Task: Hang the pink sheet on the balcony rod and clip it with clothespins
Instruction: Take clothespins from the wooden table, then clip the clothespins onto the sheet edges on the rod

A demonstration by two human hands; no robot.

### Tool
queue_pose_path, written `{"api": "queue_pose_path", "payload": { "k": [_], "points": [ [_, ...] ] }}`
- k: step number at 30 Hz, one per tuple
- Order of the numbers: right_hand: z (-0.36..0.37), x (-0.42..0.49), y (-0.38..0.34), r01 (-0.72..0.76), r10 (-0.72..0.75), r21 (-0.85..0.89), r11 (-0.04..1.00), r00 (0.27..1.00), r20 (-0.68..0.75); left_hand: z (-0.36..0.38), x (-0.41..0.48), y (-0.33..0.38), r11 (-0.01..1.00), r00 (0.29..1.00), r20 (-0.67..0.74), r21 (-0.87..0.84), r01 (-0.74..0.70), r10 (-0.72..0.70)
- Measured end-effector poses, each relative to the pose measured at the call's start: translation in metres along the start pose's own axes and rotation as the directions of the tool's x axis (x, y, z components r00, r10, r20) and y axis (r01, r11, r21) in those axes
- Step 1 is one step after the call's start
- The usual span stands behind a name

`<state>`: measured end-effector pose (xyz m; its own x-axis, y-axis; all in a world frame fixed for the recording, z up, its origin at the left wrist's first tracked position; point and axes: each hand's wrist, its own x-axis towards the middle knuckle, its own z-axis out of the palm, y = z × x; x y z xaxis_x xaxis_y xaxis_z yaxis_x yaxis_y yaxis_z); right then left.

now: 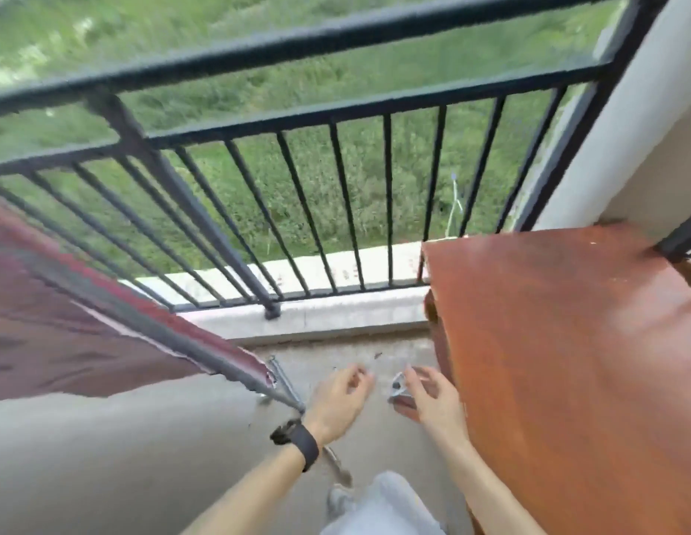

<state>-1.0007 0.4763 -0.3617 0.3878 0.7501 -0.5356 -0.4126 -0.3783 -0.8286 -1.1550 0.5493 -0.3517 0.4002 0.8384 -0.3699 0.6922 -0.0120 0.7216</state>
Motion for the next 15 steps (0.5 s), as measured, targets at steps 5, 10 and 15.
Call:
{"api": "queue_pose_path", "payload": {
  "k": [5,10,15],
  "points": [
    [0.135,0.002,-0.027,0.108,-0.069,-0.087,0.990,0.927,0.369,-0.110,-0.032,-0.042,0.990,0.964,-0.264,0.143,0.018,0.021],
    [0.205,-0.007,-0.042,0.548,-0.132,-0.365,0.753,0.669,0.732,-0.179,-0.081,-0.078,0.995,0.871,-0.482,-0.026,0.092,-0.093],
    [0.252,-0.003,-0.082,0.834,-0.060,-0.312,0.456,0.378,0.924,-0.231,-0.113,-0.082,0.962,0.825,-0.551,0.140,0.236,-0.122]
  ]
}}
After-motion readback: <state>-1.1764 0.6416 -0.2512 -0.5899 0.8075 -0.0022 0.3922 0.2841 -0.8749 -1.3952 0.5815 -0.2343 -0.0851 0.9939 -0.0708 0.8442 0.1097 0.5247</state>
